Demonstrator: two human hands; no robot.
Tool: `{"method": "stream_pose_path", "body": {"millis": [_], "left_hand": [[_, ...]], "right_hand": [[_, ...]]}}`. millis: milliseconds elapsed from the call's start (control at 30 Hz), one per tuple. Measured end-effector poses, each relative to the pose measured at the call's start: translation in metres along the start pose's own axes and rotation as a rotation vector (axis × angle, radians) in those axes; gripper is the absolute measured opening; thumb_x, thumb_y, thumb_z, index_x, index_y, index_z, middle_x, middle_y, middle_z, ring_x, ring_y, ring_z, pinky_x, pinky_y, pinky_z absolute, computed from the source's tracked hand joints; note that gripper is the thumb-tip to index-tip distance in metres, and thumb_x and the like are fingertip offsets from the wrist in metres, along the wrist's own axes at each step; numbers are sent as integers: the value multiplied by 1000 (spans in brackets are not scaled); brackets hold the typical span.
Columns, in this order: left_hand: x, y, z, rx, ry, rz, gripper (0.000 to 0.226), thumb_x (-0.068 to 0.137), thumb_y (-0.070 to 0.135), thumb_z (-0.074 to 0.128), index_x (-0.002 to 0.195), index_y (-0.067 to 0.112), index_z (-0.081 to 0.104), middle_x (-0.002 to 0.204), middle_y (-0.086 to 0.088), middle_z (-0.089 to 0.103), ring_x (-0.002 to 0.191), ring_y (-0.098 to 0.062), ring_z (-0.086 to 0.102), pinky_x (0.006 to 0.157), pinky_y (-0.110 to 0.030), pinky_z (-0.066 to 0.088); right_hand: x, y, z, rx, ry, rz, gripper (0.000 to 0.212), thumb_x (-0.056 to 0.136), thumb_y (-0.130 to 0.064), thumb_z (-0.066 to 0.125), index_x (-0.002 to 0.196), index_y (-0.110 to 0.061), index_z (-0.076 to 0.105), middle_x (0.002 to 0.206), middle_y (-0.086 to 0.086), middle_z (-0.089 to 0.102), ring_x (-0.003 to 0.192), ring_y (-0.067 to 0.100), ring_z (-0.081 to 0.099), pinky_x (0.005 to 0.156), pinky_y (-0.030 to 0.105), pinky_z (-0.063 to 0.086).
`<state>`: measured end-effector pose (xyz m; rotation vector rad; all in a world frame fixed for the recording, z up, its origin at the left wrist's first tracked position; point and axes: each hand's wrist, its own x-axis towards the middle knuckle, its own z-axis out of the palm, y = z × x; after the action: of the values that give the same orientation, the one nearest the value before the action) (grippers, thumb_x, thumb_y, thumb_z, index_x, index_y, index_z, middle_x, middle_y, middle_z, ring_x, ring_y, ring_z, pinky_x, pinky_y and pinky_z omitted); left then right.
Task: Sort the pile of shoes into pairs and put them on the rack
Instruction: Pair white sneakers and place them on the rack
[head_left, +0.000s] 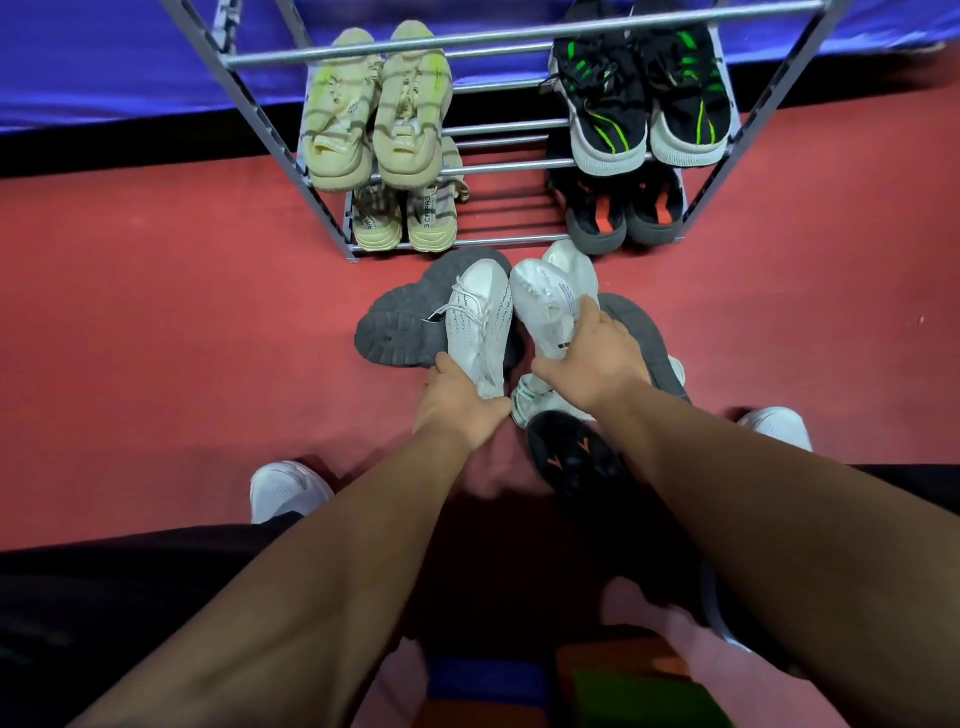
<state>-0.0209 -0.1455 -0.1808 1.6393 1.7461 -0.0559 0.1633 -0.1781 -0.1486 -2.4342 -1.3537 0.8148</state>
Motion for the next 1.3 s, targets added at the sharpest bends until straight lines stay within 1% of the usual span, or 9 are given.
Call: {"method": "stream_pose_path", "body": {"millis": [133, 300, 467, 567, 667, 800, 967, 1167, 1300], "left_hand": [[-1, 2, -7, -98, 87, 31, 75, 70, 45, 76, 128, 10, 46, 128, -9, 58, 115, -30, 61, 95, -44, 54], [10, -5, -30, -208, 274, -9, 87, 66, 51, 77, 132, 5, 45, 132, -15, 57, 121, -36, 58, 100, -48, 52], [29, -27, -42, -92, 290, -66, 81, 73, 41, 79, 131, -2, 43, 130, -22, 54, 120, -44, 56, 100, -48, 48], [30, -32, -34, 151, 269, -36, 99, 79, 38, 81, 151, -7, 29, 144, -23, 43, 127, -45, 48, 108, -50, 41], [26, -26, -24, 482, 355, 101, 104, 81, 38, 76, 158, -6, 22, 155, -25, 35, 137, -44, 42, 117, -49, 35], [16, 11, -13, 578, 361, 543, 61, 77, 16, 68, 135, 4, 52, 138, -18, 50, 125, -39, 50, 107, -46, 42], [-1, 45, 18, 374, -143, 540, 35, 92, 16, 63, 125, 10, 55, 125, -9, 54, 117, -31, 56, 91, -44, 52], [13, 49, 18, -44, 77, 266, 26, 94, 21, 58, 116, 6, 61, 119, -13, 62, 103, -29, 64, 89, -43, 55], [29, 74, -17, -639, -358, -22, 40, 99, 49, 52, 113, 17, 71, 114, -10, 78, 94, -25, 79, 91, -44, 63]], "right_hand": [[-5, -11, -1, 249, 66, 98, 64, 69, -63, 64, 115, -21, 50, 109, 0, 63, 110, 27, 55, 94, 49, 52], [-2, -12, -8, 337, -393, 11, 67, 84, -45, 75, 144, -33, 48, 128, -7, 64, 119, 19, 62, 96, 32, 49], [9, 5, -7, -58, -27, 113, 69, 88, -33, 67, 148, -10, 45, 150, 13, 47, 138, 35, 43, 112, 46, 41], [10, 18, -1, -135, -135, 262, 91, 84, -56, 74, 150, -6, 37, 153, 17, 40, 141, 40, 41, 113, 50, 39], [13, 26, 5, -60, -207, 284, 104, 80, -67, 78, 150, -4, 35, 153, 15, 37, 137, 37, 49, 107, 50, 46], [21, 25, 7, -45, -182, 253, 97, 79, -62, 83, 144, -2, 43, 147, 16, 41, 124, 34, 59, 95, 43, 52], [19, 32, -8, 178, -82, 246, 43, 73, -46, 78, 95, -10, 68, 87, 3, 72, 78, 23, 70, 57, 32, 50], [17, 23, -24, 618, 29, 300, 53, 78, -56, 65, 94, -5, 71, 82, 19, 74, 74, 35, 75, 78, 53, 62], [8, 7, -19, 634, 67, 207, 47, 84, -60, 66, 92, -14, 72, 75, 4, 75, 70, 22, 74, 75, 39, 62]]}}
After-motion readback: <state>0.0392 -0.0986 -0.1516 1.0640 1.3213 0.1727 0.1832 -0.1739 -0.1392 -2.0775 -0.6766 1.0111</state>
